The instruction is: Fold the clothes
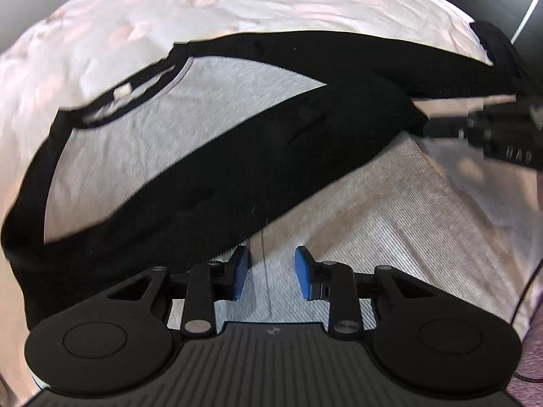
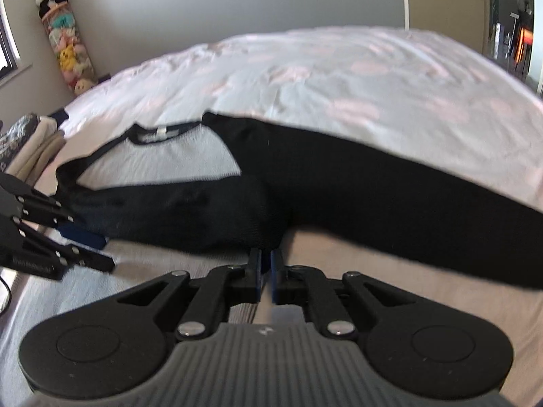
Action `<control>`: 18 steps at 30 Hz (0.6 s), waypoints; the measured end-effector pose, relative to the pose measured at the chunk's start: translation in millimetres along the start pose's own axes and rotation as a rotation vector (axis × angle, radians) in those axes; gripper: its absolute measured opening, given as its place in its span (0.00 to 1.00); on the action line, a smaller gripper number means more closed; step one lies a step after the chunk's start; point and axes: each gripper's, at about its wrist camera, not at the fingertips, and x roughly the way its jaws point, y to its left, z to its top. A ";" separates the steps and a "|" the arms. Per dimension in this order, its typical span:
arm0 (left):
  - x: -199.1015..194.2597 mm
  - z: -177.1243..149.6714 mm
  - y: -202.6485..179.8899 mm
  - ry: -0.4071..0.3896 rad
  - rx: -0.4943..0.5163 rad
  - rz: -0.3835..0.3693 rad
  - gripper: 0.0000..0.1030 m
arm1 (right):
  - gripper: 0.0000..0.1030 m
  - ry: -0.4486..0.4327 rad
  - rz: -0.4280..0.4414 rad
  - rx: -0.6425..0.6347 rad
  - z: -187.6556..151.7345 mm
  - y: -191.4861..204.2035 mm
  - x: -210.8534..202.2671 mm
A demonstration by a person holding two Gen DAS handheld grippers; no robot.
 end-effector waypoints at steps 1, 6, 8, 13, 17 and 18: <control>-4.8 -3.7 3.1 -0.002 -0.011 -0.002 0.27 | 0.06 0.031 -0.002 -0.002 -3.0 0.5 2.9; -43.4 -23.2 29.6 -0.061 -0.057 0.046 0.27 | 0.09 0.057 -0.037 0.018 -7.4 -1.2 0.1; -64.0 -30.3 49.6 -0.094 -0.086 0.095 0.27 | 0.13 0.004 -0.039 0.079 -4.3 -8.6 -9.5; -94.3 -33.2 107.4 -0.132 -0.187 0.241 0.27 | 0.13 -0.158 -0.085 0.237 0.0 -24.1 -20.4; -96.1 -19.6 148.3 -0.140 -0.299 0.260 0.28 | 0.15 -0.238 -0.117 0.271 6.4 -26.3 -17.0; -93.7 -13.7 157.3 -0.139 -0.328 0.254 0.28 | 0.15 -0.249 -0.123 0.275 7.7 -26.4 -14.6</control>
